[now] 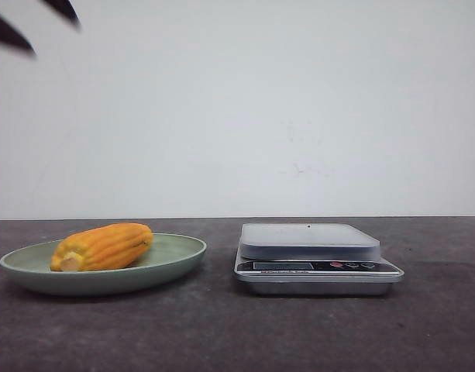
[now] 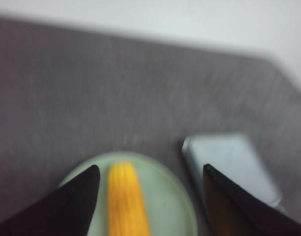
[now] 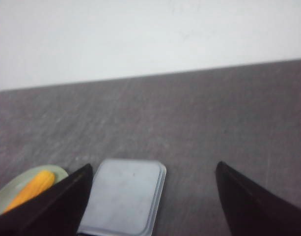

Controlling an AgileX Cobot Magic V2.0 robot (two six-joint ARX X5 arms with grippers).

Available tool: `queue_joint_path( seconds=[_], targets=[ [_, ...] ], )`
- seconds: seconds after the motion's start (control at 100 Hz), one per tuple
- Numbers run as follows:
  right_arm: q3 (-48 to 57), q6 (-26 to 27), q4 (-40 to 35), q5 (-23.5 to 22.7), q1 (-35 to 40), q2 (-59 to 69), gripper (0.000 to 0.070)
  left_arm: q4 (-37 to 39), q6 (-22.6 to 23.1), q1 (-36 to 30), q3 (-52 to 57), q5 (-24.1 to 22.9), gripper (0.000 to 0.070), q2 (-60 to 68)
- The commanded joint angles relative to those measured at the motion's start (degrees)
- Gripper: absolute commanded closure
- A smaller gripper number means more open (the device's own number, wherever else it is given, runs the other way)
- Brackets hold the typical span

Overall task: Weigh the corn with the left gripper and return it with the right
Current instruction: 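Lower the left gripper onto the yellow corn cob and close it, then lift the corn with the left gripper and carry it over the scale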

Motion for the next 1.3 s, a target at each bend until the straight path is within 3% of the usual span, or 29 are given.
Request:
queue_joint_path(
  seconds=[0.0, 0.1, 0.19, 0.61, 0.64, 0.67, 0.78, 1.08, 1.29],
  targets=[
    [1.33, -0.79, -0.04, -1.07, 0.17, 1.05, 0.0191, 0.74, 2.38, -0.94, 0.83, -0.94, 0.0306, 5.01],
    [1.36, -0.83, -0.04, -1.09, 0.17, 1.44, 0.019, 1.73, 2.38, -2.47, 0.83, -1.53, 0.0295, 12.76],
    [1.36, -0.98, 0.07, -1.03, 0.17, 1.44, 0.019, 2.73, 2.4, -3.32, 0.83, -1.53, 0.0219, 18.69],
    [1.36, -1.01, -0.02, -0.96, 0.17, 1.44, 0.0191, 3.43, 2.34, -7.43, 0.83, -3.3, 0.0231, 31.95],
    [1.36, -1.01, -0.02, -0.96, 0.17, 1.42, 0.0191, 3.26, 2.14, -7.76, 0.83, -3.52, 0.0249, 32.26],
    [1.36, -1.01, -0.02, -0.9, 0.17, 1.42, 0.0191, 3.1, 2.16, -8.11, 0.83, -3.8, 0.0314, 32.39],
    [1.36, -1.03, -0.02, -0.57, 0.17, 1.42, 0.0191, 3.04, 2.75, -9.18, 0.85, -4.96, 0.07, 32.35],
    [1.33, -1.66, -1.22, -0.55, 0.17, 1.4, 0.0191, -0.46, 2.84, -9.92, 2.91, -6.47, 0.0688, 26.93],
    [1.36, -1.64, -1.31, -0.57, 0.17, 1.4, 0.0191, -8.13, 2.56, -15.12, 14.12, -6.47, 0.0687, 24.13]
  ],
)
